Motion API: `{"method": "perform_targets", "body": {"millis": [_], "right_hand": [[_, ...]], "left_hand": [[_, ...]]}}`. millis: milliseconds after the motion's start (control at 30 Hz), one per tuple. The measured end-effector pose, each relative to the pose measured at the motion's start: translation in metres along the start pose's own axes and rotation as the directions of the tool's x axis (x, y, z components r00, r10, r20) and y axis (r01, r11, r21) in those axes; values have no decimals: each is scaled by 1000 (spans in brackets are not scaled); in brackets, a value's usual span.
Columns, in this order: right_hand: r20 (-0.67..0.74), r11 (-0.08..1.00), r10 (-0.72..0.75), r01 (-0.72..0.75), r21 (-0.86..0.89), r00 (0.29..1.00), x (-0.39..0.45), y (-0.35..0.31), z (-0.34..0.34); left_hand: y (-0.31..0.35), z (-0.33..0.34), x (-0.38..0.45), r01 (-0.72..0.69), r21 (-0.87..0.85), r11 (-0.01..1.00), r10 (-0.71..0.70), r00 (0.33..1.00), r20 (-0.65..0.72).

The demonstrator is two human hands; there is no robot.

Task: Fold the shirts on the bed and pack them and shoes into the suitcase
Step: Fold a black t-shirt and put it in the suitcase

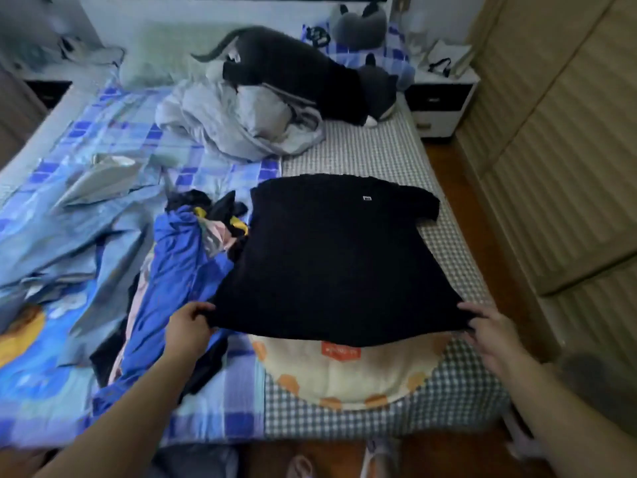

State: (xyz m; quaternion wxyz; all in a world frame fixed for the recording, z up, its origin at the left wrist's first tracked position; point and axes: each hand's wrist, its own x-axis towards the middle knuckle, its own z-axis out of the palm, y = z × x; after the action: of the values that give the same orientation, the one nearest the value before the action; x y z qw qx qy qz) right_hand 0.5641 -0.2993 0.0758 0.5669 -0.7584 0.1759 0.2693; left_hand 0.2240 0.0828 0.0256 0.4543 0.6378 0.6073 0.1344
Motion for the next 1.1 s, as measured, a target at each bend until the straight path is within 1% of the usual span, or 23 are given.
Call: {"method": "perform_targets", "body": {"millis": [33, 100, 167, 233, 300, 400, 467, 533, 567, 600, 633, 667, 700, 733, 767, 800, 833, 867, 900, 967, 1000, 1067, 1100], "right_hand": [[15, 998, 43, -42, -55, 999, 13, 24, 3], [36, 983, 124, -118, -141, 992, 37, 69, 8], [32, 968, 176, -167, -186, 984, 55, 106, 14], [-4, 956, 185, -181, -230, 983, 63, 130, 19], [-69, 952, 167, -179, -250, 984, 62, 146, 17], [-137, 959, 78, -112, -260, 987, 46, 146, 4], [-165, 934, 5, -64, -353, 986, 31, 137, -9], [-179, 867, -47, -48, -495, 983, 21, 135, -25], [-179, 819, -49, -63, -570, 983, 18, 137, -32], [-182, 758, -35, -92, -645, 983, 19, 141, -38], [-174, 678, 3, -130, -723, 985, 21, 144, -43], [-154, 592, 73, -168, -788, 985, 24, 147, -46], [-118, 503, 162, -185, -844, 980, 29, 147, -47], [-77, 440, 241, -180, -880, 968, 37, 145, -47], [-33, 416, 298, -161, -895, 954, 46, 140, -45], [4, 415, 336, -144, -898, 942, 59, 130, -40], [37, 416, 337, -113, -902, 941, 72, 114, -33], [61, 416, 294, -70, -907, 954, 88, 92, -24], [81, 428, 216, -20, -903, 973, 107, 68, -13], [118, 493, 56, 75, -867, 991, 154, 17, 11], [129, 526, -6, 113, -843, 992, 183, -6, 24], [144, 576, -84, 166, -800, 986, 245, -47, 50], [142, 601, -105, 176, -779, 984, 277, -62, 63]], "left_hand": [[-30, 12, 2, 39, 43, 998, -39, 999, 1], [-62, 30, -7, 101, 184, 978, -105, 994, 14], [-83, 42, -14, 86, 304, 949, -102, 994, 38], [-101, 48, -15, 65, 345, 936, -93, 994, 66], [-112, 46, -17, 81, 352, 932, -102, 994, 43], [-106, 34, -31, -59, 403, 913, 50, 998, 32], [-105, 26, -43, -111, 417, 902, 109, 994, 29], [-111, 22, -59, -130, 465, 876, 114, 992, 62], [-114, 21, -67, -129, 505, 853, 83, 990, 113], [-121, 23, -74, -111, 556, 824, 11, 984, 180], [-127, 26, -79, -98, 634, 767, -93, 961, 261], [-134, 29, -82, -114, 709, 696, -198, 919, 341], [-137, 34, -84, -152, 776, 612, -303, 861, 408], [-137, 39, -82, -224, 827, 516, -390, 798, 460], [-126, 47, -80, -285, 844, 455, -457, 738, 496], [-111, 58, -76, -321, 837, 444, -485, 699, 525], [-88, 73, -69, -353, 817, 456, -474, 680, 559], [-62, 91, -58, -390, 785, 480, -434, 672, 600], [-34, 111, -47, -423, 743, 519, -378, 666, 643], [18, 158, -22, -468, 643, 606, -211, 684, 698], [44, 185, -10, -469, 594, 654, -133, 701, 701], [89, 244, 14, -462, 504, 730, -18, 724, 690], [110, 276, 28, -485, 460, 744, 47, 725, 687]]}}
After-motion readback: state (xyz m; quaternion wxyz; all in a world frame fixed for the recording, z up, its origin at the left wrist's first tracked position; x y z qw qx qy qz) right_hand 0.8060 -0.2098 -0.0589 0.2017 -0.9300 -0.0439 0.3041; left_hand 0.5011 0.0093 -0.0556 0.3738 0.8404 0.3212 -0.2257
